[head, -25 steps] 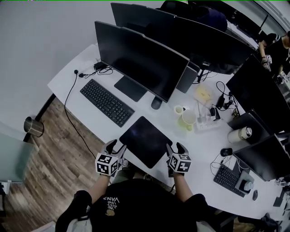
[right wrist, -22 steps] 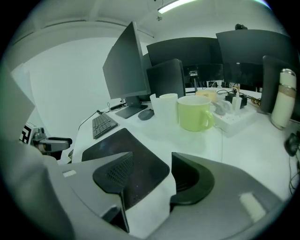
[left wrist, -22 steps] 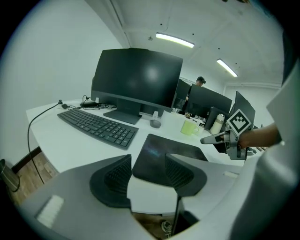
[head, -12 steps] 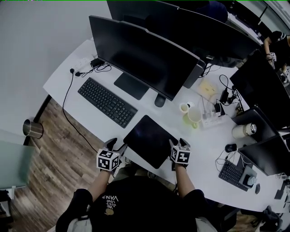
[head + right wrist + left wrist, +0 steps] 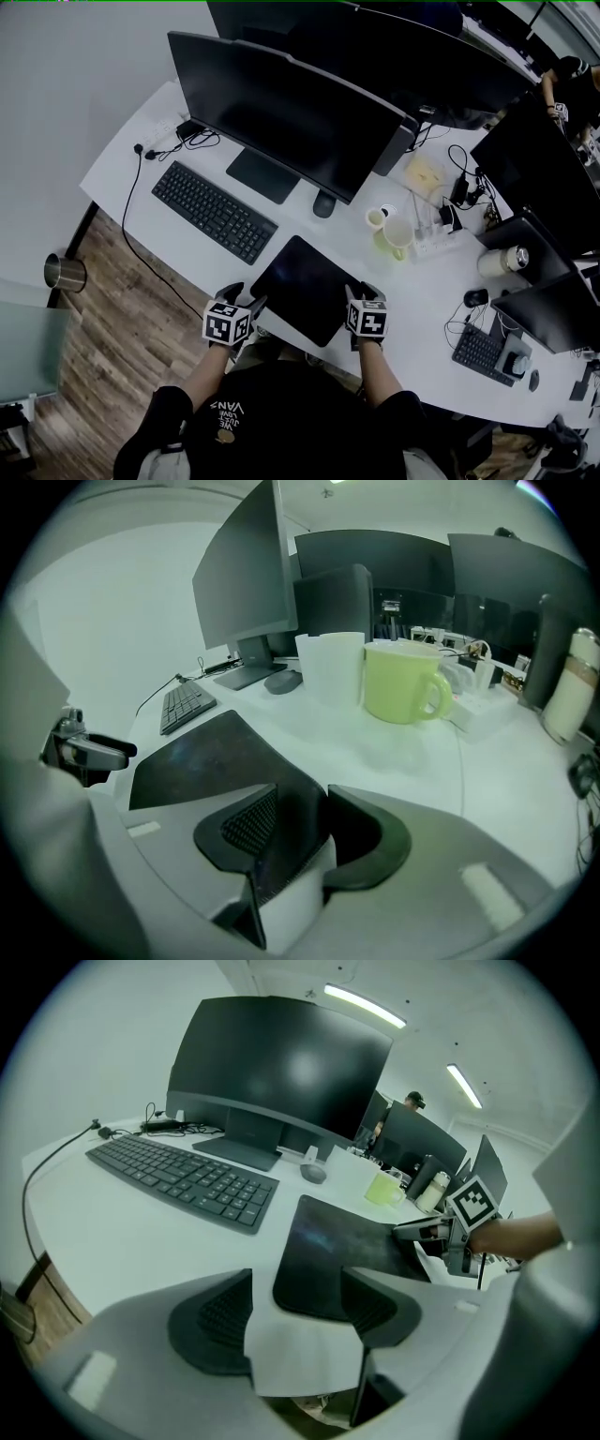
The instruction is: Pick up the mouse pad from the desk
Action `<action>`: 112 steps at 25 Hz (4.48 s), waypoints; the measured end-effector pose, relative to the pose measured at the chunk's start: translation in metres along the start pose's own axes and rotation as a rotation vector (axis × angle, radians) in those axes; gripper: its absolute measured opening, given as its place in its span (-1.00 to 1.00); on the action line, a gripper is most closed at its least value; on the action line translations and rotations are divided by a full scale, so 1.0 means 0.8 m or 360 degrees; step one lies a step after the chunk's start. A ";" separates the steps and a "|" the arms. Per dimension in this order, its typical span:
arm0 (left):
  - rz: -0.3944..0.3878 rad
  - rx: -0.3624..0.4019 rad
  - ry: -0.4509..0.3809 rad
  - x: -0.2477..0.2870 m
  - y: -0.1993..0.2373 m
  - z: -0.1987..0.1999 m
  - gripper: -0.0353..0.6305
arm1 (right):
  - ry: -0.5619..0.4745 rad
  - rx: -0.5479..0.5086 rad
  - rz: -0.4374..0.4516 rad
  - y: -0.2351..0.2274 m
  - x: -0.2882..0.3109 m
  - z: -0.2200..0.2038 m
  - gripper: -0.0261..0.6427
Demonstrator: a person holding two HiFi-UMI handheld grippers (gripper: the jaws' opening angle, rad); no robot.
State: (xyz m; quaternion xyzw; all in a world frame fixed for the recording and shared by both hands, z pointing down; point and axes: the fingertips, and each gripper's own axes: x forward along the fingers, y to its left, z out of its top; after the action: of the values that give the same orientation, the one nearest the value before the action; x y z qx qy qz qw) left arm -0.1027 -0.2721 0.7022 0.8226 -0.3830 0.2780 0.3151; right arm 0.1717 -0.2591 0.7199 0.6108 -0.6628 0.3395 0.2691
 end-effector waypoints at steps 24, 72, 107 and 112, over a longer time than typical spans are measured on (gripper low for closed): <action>0.0118 0.0128 0.0159 0.033 -0.024 -0.010 -0.06 | -0.0010 -0.0041 0.0137 0.023 -0.007 0.006 -0.76; 0.0125 -0.0283 -0.0685 -0.114 -0.109 0.056 -0.72 | -0.0549 -0.0222 0.0592 0.058 -0.160 0.100 -0.79; 0.0189 -0.0239 -0.0966 -0.187 -0.177 0.051 -0.73 | -0.0749 -0.0359 0.0763 0.064 -0.258 0.106 -0.81; 0.0172 -0.0236 -0.0967 -0.185 -0.179 0.053 -0.73 | -0.0750 -0.0358 0.0744 0.061 -0.259 0.106 -0.81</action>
State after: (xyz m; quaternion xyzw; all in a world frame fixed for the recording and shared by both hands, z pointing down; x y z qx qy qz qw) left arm -0.0600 -0.1627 0.5275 0.8213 -0.5220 0.0073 0.2301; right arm 0.1504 -0.1944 0.5009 0.4706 -0.8619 0.1666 0.0892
